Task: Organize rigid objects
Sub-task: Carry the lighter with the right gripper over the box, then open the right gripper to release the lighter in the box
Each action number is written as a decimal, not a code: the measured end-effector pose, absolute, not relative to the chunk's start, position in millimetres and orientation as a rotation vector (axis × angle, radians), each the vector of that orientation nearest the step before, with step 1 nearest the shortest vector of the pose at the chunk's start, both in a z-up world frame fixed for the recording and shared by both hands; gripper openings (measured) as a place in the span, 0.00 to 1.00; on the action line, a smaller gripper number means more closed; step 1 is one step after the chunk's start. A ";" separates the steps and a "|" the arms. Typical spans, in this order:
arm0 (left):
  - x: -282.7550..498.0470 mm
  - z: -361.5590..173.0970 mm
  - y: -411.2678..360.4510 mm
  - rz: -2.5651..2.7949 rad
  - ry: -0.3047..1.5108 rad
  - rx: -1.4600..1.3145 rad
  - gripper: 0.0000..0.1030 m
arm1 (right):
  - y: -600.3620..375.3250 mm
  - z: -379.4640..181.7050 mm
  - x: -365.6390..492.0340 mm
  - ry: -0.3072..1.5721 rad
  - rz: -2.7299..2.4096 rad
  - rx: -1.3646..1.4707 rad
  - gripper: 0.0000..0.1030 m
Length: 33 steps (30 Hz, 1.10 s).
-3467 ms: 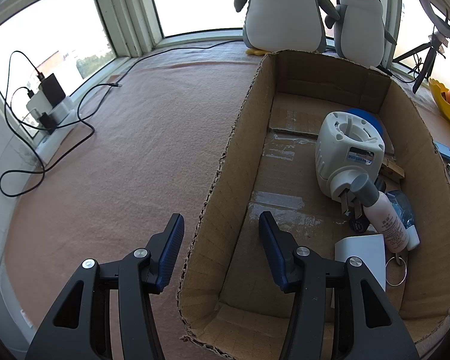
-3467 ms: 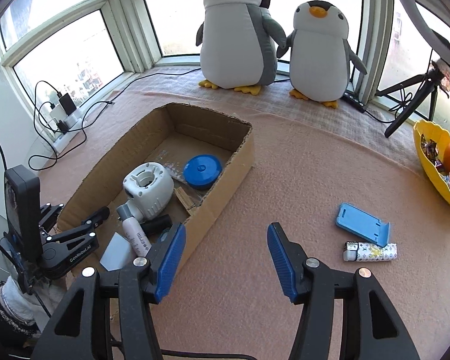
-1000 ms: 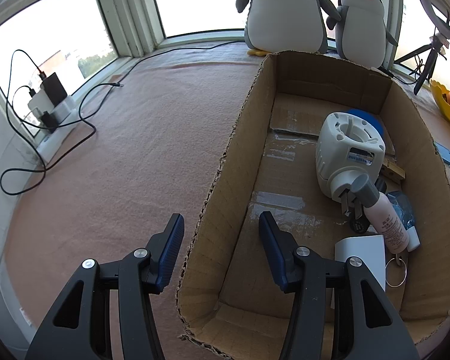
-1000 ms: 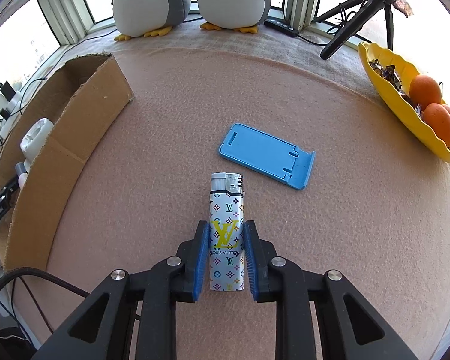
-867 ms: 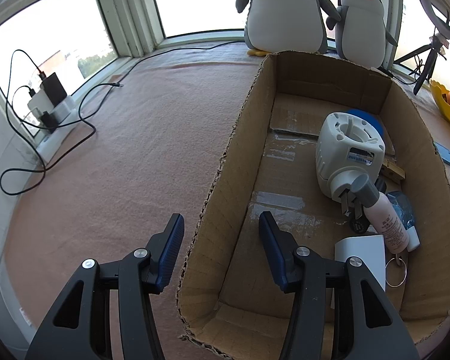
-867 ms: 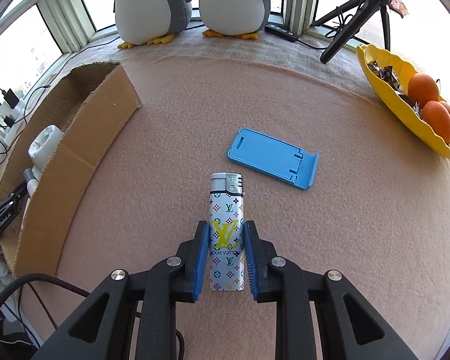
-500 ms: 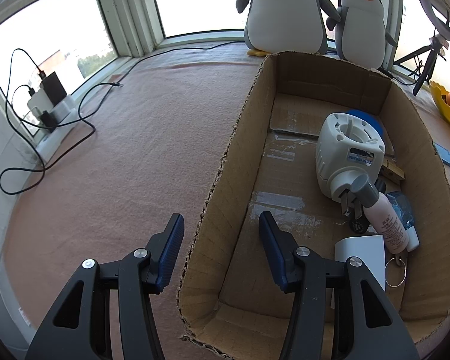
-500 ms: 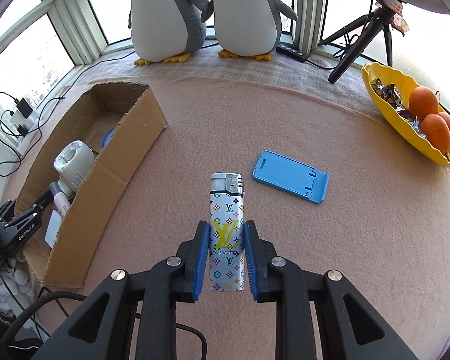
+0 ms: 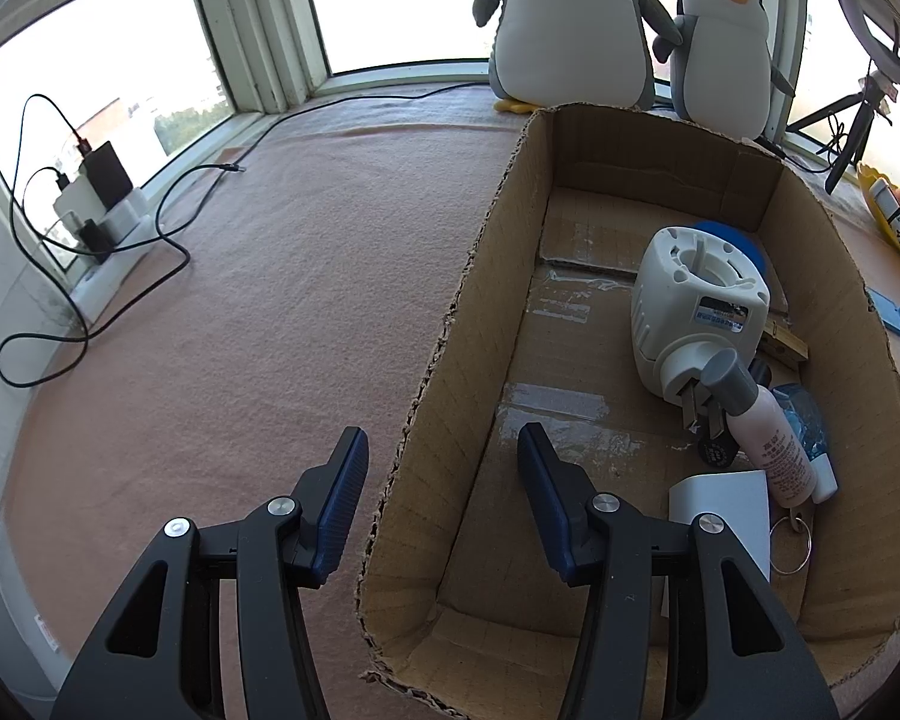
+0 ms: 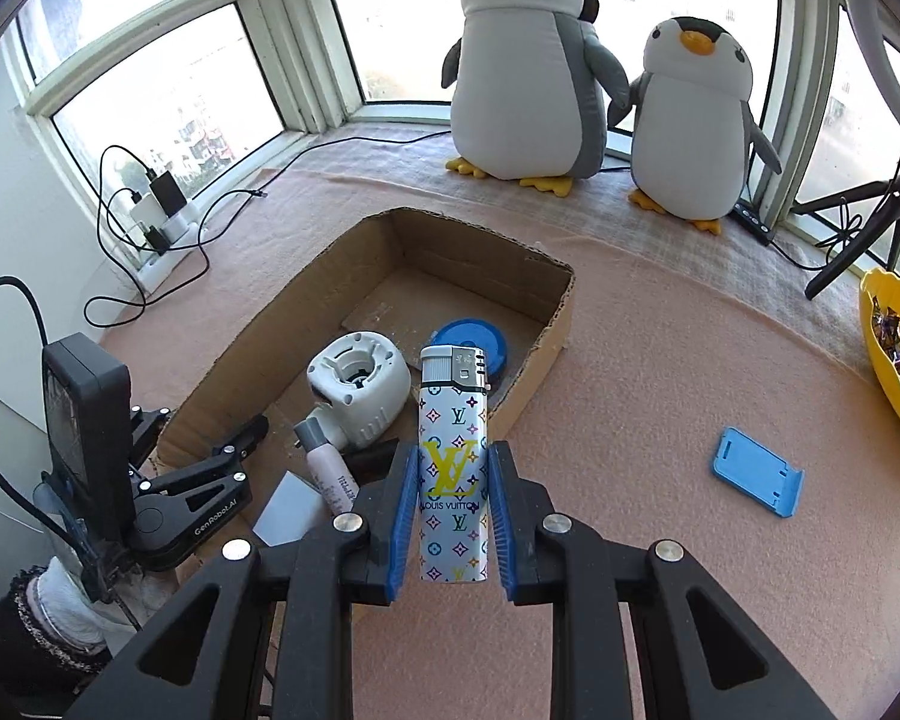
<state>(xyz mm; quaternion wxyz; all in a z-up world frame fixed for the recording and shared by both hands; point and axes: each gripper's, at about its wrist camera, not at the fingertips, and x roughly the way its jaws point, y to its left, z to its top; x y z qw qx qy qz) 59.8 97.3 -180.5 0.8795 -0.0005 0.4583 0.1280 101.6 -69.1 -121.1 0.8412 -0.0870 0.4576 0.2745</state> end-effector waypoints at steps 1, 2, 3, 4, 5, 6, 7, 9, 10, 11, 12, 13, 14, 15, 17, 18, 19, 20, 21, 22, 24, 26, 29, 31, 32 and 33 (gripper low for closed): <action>59.6 -180.5 97.8 0.267 0.956 -0.001 0.50 | -64.9 -121.9 100.3 0.968 0.588 -0.188 0.20; 59.9 -180.6 97.0 0.266 0.955 -0.001 0.50 | -60.8 -122.8 99.5 0.970 0.594 -0.191 0.20; 59.6 -180.5 97.9 0.267 0.955 -0.001 0.50 | -56.7 -123.4 98.2 0.972 0.599 -0.192 0.20; 59.6 -180.5 97.9 0.267 0.955 -0.001 0.50 | -53.3 -123.9 97.6 0.975 0.605 -0.194 0.20; 59.6 -180.6 97.6 0.266 0.955 -0.002 0.50 | -49.8 -124.6 97.0 0.978 0.610 -0.195 0.20; 59.8 -180.6 96.9 0.266 0.955 -0.002 0.50 | -46.5 -125.2 96.2 0.979 0.616 -0.198 0.20; 59.5 -180.6 97.9 0.266 0.955 -0.002 0.50 | -43.1 -125.9 95.2 0.979 0.621 -0.203 0.20; 59.8 -180.6 97.1 0.266 0.955 -0.003 0.50 | -36.4 -127.5 93.5 0.982 0.626 -0.214 0.20; 60.0 -180.6 96.9 0.266 0.955 -0.003 0.50 | -33.2 -128.4 92.9 0.982 0.627 -0.220 0.20; 60.0 -180.6 96.9 0.266 0.955 -0.003 0.50 | -30.3 -129.3 92.5 0.982 0.627 -0.226 0.20; 60.0 -180.6 97.3 0.266 0.955 -0.004 0.50 | -27.5 -130.5 92.3 0.983 0.626 -0.233 0.20; 59.7 -180.6 97.8 0.266 0.955 -0.003 0.50 | -24.9 -131.9 91.9 0.984 0.626 -0.240 0.20; 60.1 -180.6 96.9 0.266 0.955 -0.003 0.50 | -22.4 -133.3 91.2 0.984 0.626 -0.247 0.20; 60.0 -180.6 97.2 0.265 0.955 -0.002 0.50 | -20.2 -134.8 90.7 0.985 0.625 -0.253 0.20; 59.9 -180.6 97.7 0.266 0.955 -0.003 0.50 | -16.8 -137.8 89.8 0.990 0.625 -0.260 0.20; 60.1 -180.6 97.1 0.266 0.955 -0.003 0.50 | -15.6 -139.3 89.1 0.992 0.626 -0.263 0.20; 59.9 -180.6 97.8 0.266 0.955 -0.003 0.50 | -14.4 -140.3 88.5 0.992 0.625 -0.268 0.20; 60.2 -180.7 97.0 0.266 0.955 -0.003 0.50 | -13.4 -141.2 87.6 0.991 0.623 -0.276 0.20; 60.1 -180.6 97.3 0.266 0.955 -0.003 0.50 | -12.5 -141.8 86.8 0.989 0.623 -0.282 0.20; 59.9 -180.6 97.9 0.266 0.955 -0.004 0.50 | -11.8 -142.4 86.2 0.989 0.621 -0.286 0.20; 60.0 -180.6 97.4 0.266 0.955 -0.004 0.50 | -11.3 -143.1 86.0 0.991 0.622 -0.289 0.20; 60.2 -180.6 97.1 0.266 0.955 -0.004 0.50 | -10.7 -143.5 86.0 0.992 0.621 -0.291 0.20; 59.9 -180.6 97.8 0.265 0.955 -0.003 0.50 | -9.9 -144.3 85.5 0.994 0.622 -0.293 0.20; 60.1 -180.6 97.5 0.265 0.955 -0.003 0.50 | -9.4 -144.8 85.5 0.994 0.623 -0.296 0.20; 59.9 -180.6 97.9 0.265 0.955 -0.004 0.50 | -9.4 -144.8 85.2 0.992 0.625 -0.297 0.20; 59.7 -180.6 98.2 0.265 0.955 -0.004 0.50 | -9.1 -144.8 85.0 0.991 0.627 -0.300 0.20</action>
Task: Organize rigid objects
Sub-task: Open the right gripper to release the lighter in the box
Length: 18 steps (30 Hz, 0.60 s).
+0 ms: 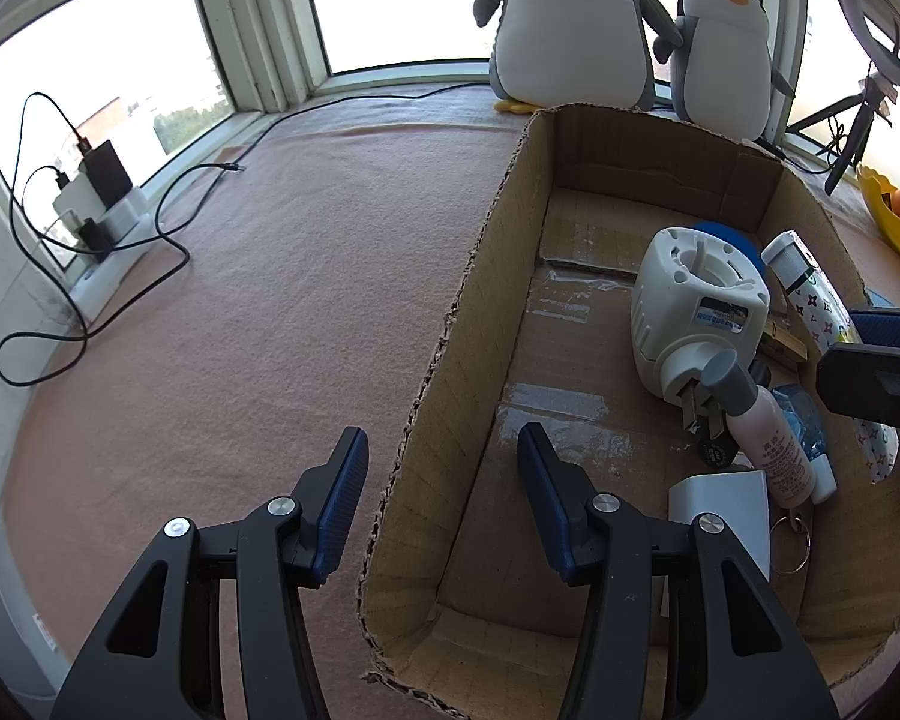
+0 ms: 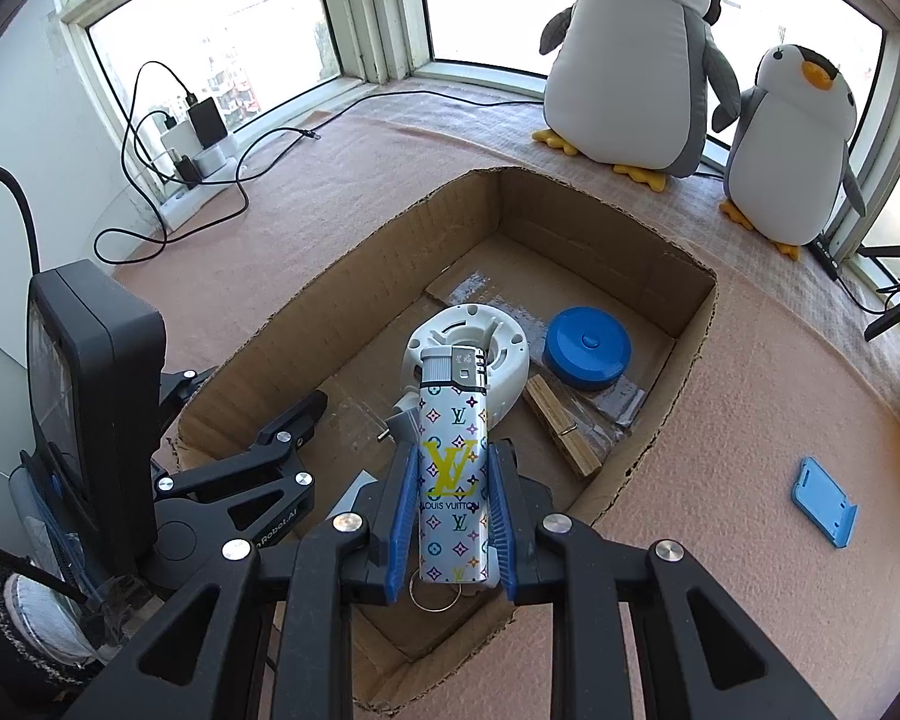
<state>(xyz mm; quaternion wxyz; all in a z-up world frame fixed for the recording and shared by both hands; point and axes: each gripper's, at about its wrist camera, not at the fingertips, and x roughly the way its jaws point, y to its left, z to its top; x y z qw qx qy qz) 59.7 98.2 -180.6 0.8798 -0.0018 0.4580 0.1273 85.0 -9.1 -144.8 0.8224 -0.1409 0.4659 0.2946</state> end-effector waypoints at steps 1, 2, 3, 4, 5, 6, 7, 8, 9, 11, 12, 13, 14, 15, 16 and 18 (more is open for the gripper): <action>59.8 -180.6 98.2 0.265 0.955 -0.004 0.50 | -8.6 -144.6 84.3 0.988 0.628 -0.302 0.20; 59.9 -180.6 98.0 0.265 0.955 -0.003 0.50 | -8.4 -144.3 83.7 0.984 0.631 -0.304 0.20; 59.7 -180.6 98.3 0.265 0.955 -0.003 0.50 | -8.2 -143.7 83.0 0.979 0.634 -0.306 0.21; 59.7 -180.6 98.3 0.265 0.955 -0.004 0.50 | -7.9 -142.7 82.0 0.971 0.637 -0.307 0.26; 60.1 -180.6 97.5 0.266 0.954 -0.004 0.50 | -7.6 -141.2 80.7 0.962 0.638 -0.308 0.30; 59.6 -180.5 98.1 0.266 0.954 -0.003 0.50 | -7.6 -139.8 79.9 0.952 0.638 -0.309 0.40; 59.6 -180.5 98.1 0.266 0.954 -0.004 0.50 | -7.6 -138.4 79.1 0.942 0.638 -0.310 0.47; 59.7 -180.6 97.8 0.266 0.954 -0.004 0.50 | -7.2 -137.1 78.7 0.934 0.638 -0.310 0.49; 59.6 -180.6 98.2 0.266 0.954 -0.005 0.50 | -6.9 -136.5 78.7 0.931 0.638 -0.312 0.49; 59.9 -180.6 97.2 0.266 0.954 -0.004 0.50 | -6.5 -136.4 79.6 0.932 0.638 -0.312 0.49; 59.6 -180.5 98.2 0.265 0.954 -0.004 0.50 | -6.3 -136.5 80.2 0.933 0.637 -0.312 0.49; 59.9 -180.6 97.7 0.266 0.954 -0.004 0.50 | -6.4 -136.7 80.5 0.933 0.636 -0.311 0.49; 59.6 -180.5 98.2 0.266 0.954 -0.004 0.50 | -6.6 -136.8 81.0 0.934 0.635 -0.311 0.49; 59.8 -180.6 97.7 0.266 0.954 -0.004 0.50 | -7.3 -136.8 81.2 0.934 0.634 -0.310 0.49; 59.6 -180.5 98.3 0.266 0.954 -0.004 0.50 | -7.8 -136.7 81.3 0.934 0.634 -0.310 0.50; 59.8 -180.6 97.8 0.266 0.954 -0.003 0.50 | -8.3 -136.1 81.4 0.932 0.632 -0.310 0.50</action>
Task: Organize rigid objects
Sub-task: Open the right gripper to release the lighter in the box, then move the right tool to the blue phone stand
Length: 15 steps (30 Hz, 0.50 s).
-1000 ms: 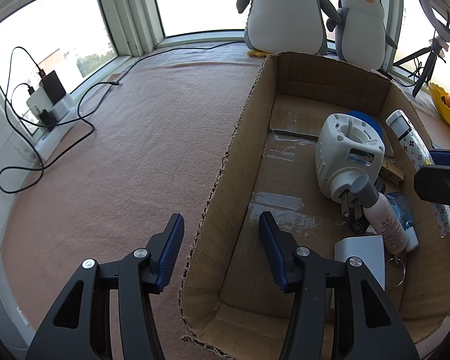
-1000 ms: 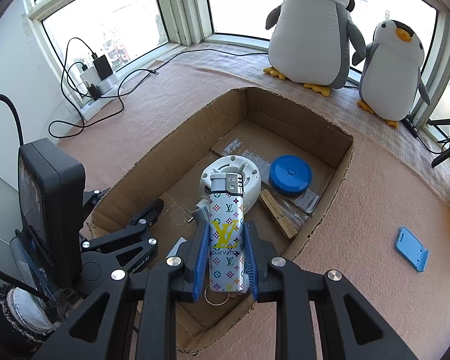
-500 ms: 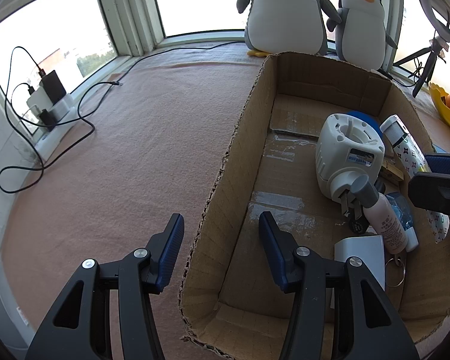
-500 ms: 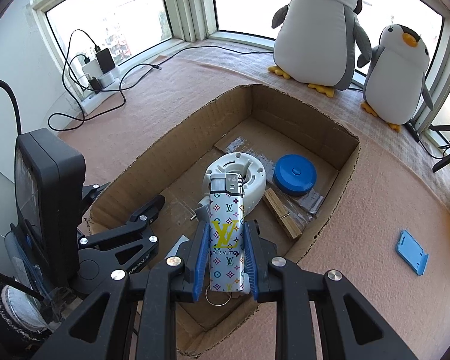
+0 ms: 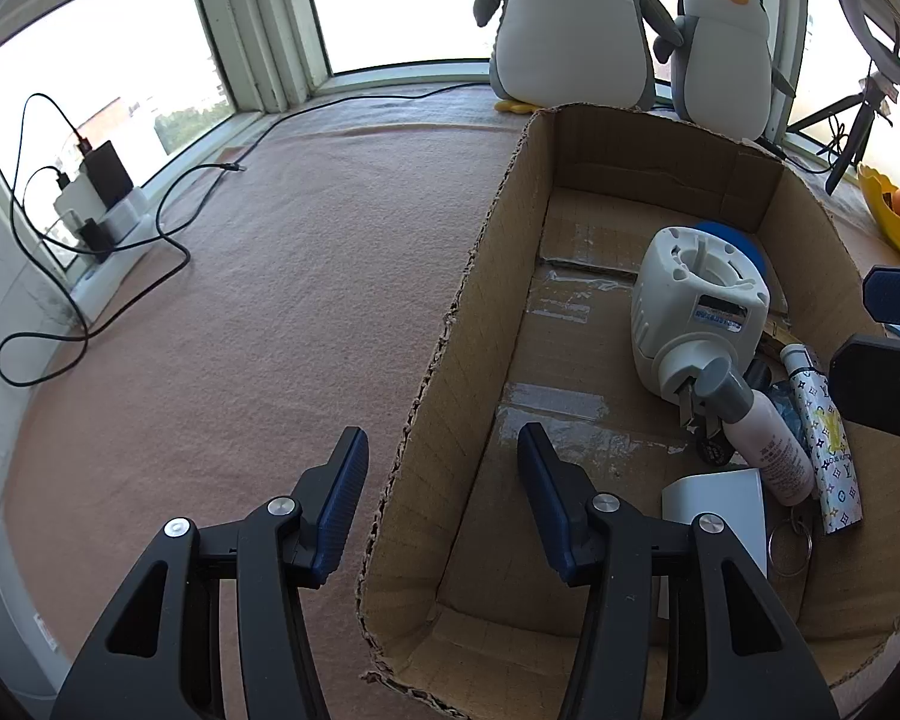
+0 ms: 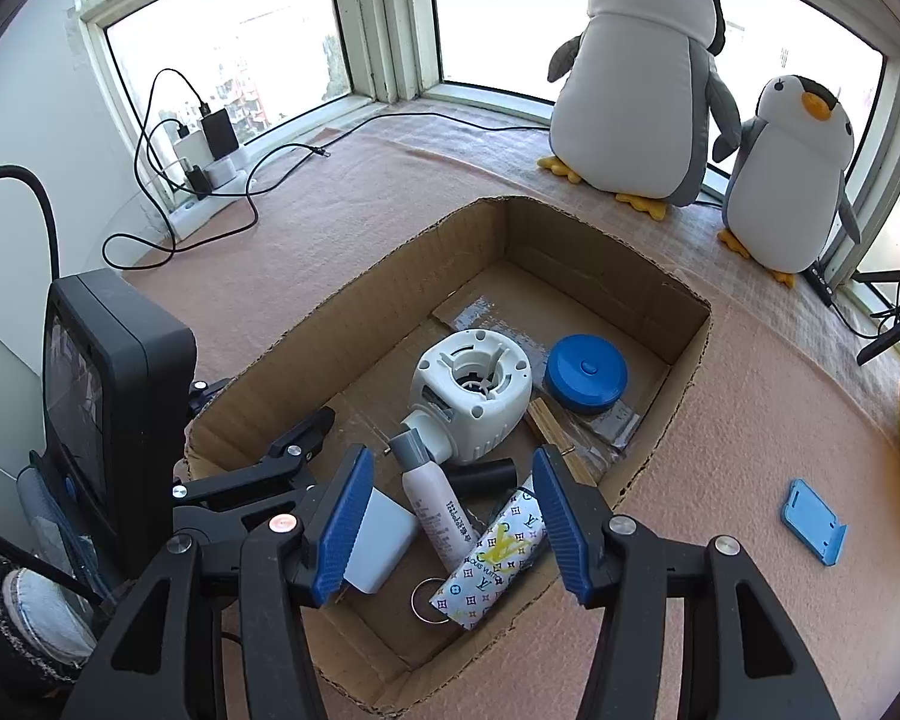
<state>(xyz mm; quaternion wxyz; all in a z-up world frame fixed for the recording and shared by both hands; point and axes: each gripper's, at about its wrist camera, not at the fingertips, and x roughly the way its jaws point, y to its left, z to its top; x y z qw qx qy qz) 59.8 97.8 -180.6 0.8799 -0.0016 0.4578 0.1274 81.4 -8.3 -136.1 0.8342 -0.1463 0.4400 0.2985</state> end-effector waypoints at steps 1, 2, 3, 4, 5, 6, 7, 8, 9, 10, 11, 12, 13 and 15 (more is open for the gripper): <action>59.6 -180.5 98.3 0.265 0.954 -0.004 0.50 | -8.6 -135.8 81.1 0.930 0.631 -0.311 0.51; 59.7 -180.6 98.1 0.265 0.954 -0.004 0.50 | -9.3 -135.4 81.2 0.929 0.631 -0.310 0.51; 59.6 -180.5 98.3 0.265 0.954 -0.004 0.50 | -10.5 -135.0 81.5 0.927 0.632 -0.309 0.53; 59.6 -180.5 98.3 0.265 0.954 -0.004 0.50 | -11.1 -134.7 81.6 0.927 0.632 -0.307 0.53; 59.7 -180.5 98.1 0.266 0.954 -0.003 0.50 | -11.8 -134.4 81.6 0.925 0.632 -0.306 0.53; 59.8 -180.5 97.9 0.266 0.954 -0.003 0.50 | -12.7 -134.1 81.5 0.924 0.632 -0.306 0.54; 59.7 -180.4 98.2 0.265 0.954 -0.003 0.50 | -14.1 -133.7 81.4 0.921 0.633 -0.307 0.54; 59.8 -180.4 98.0 0.266 0.954 -0.003 0.50 | -15.8 -133.2 81.2 0.918 0.633 -0.307 0.54; 59.9 -180.4 97.8 0.266 0.954 -0.002 0.50 | -18.3 -132.4 80.9 0.912 0.632 -0.306 0.54; 59.8 -180.4 98.2 0.266 0.954 -0.002 0.50 | -21.2 -131.7 80.7 0.905 0.632 -0.303 0.54; 59.8 -180.4 98.2 0.266 0.954 -0.001 0.50 | -24.0 -130.7 80.4 0.900 0.632 -0.298 0.54; 59.7 -180.4 98.5 0.266 0.955 -0.001 0.50 | -28.1 -129.9 80.9 0.897 0.630 -0.293 0.54; 59.9 -180.2 98.4 0.266 0.955 0.001 0.50 | -33.8 -128.7 81.0 0.892 0.630 -0.285 0.54; 60.0 -180.0 98.4 0.267 0.955 0.004 0.50 | -44.5 -126.7 82.4 0.881 0.626 -0.272 0.54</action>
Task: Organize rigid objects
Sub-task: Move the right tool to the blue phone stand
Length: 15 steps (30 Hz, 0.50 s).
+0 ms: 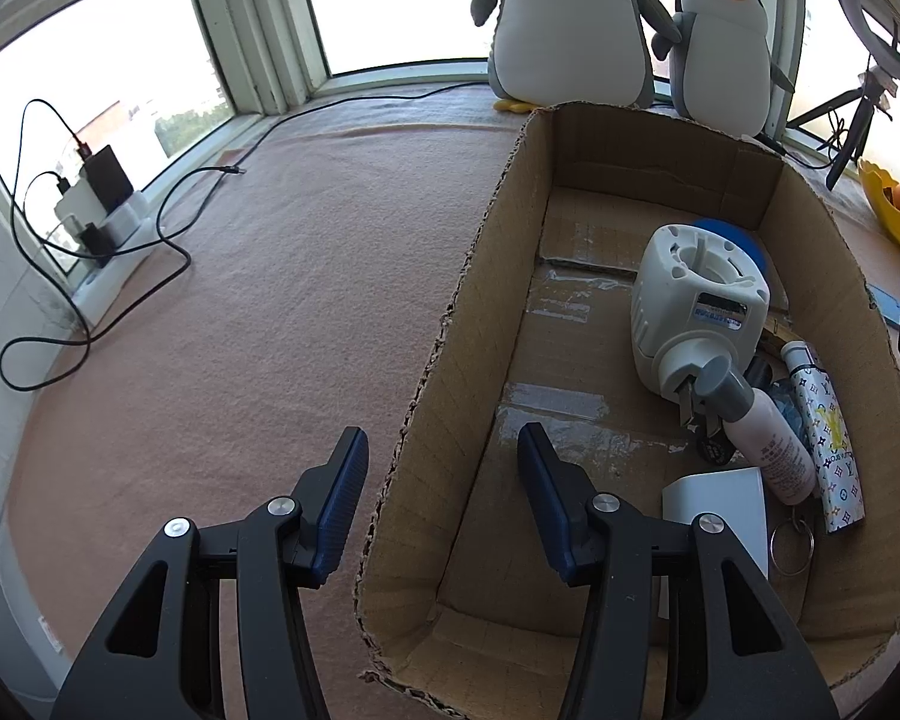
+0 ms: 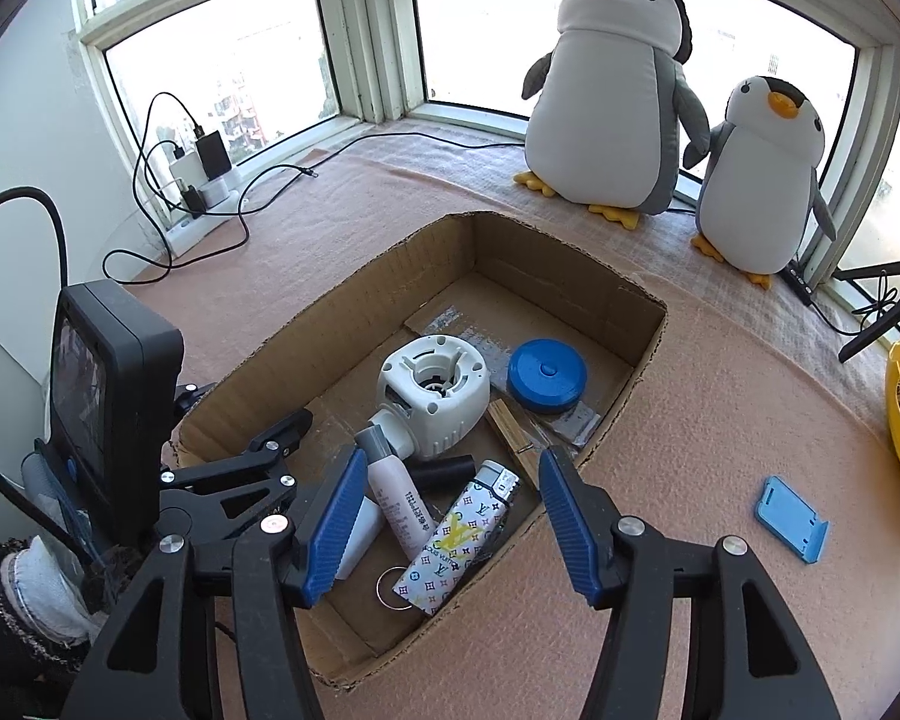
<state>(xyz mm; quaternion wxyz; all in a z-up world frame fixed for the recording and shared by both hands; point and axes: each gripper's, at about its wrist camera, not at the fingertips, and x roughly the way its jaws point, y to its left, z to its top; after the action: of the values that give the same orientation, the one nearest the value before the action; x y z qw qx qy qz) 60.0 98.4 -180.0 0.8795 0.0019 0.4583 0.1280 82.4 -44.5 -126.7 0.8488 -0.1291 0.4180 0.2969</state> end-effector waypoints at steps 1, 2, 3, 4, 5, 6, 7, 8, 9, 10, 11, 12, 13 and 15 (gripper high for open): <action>59.8 -179.7 98.7 0.267 0.955 0.005 0.50 | -50.8 -125.8 83.2 0.874 0.622 -0.265 0.54; 59.9 -179.7 98.4 0.268 0.956 0.006 0.50 | -57.0 -124.6 83.9 0.867 0.617 -0.258 0.54; 59.8 -179.6 98.7 0.268 0.956 0.007 0.50 | -63.8 -123.5 84.9 0.859 0.611 -0.251 0.54; 59.7 -179.5 98.9 0.269 0.956 0.007 0.50 | -71.1 -123.0 86.0 0.854 0.605 -0.246 0.54; 59.7 -179.5 98.7 0.270 0.956 0.007 0.50 | -78.1 -123.1 87.7 0.854 0.599 -0.240 0.54; 59.2 -179.4 98.5 0.270 0.956 0.008 0.50 | -85.2 -123.6 89.8 0.856 0.591 -0.234 0.54; 59.0 -179.4 98.4 0.271 0.956 0.009 0.50 | -92.0 -124.8 92.1 0.861 0.580 -0.227 0.54; 58.9 -179.4 98.3 0.271 0.956 0.010 0.50 | -99.7 -126.1 94.9 0.867 0.572 -0.217 0.54; 58.7 -179.4 98.5 0.272 0.956 0.010 0.50 | -108.3 -127.5 98.2 0.875 0.566 -0.207 0.54; 58.7 -179.4 98.5 0.272 0.956 0.010 0.50 | -116.7 -128.5 101.9 0.881 0.557 -0.199 0.54; 58.6 -179.4 98.4 0.272 0.956 0.010 0.50 | -125.5 -129.3 105.7 0.886 0.545 -0.193 0.54; 58.6 -179.4 98.3 0.272 0.956 0.011 0.50 | -134.4 -130.8 109.5 0.892 0.531 -0.189 0.54; 58.7 -179.4 98.5 0.272 0.956 0.011 0.50 | -142.1 -132.1 114.0 0.898 0.520 -0.188 0.54; 58.5 -179.2 98.5 0.273 0.956 0.014 0.50 | -158.6 -135.4 125.2 0.917 0.494 -0.182 0.54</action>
<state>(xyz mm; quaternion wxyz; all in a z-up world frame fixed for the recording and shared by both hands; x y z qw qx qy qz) 58.5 98.5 -179.2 0.8790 0.0069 0.4583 0.1311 125.2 -158.6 -135.4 0.8635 -0.0868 0.4373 0.2358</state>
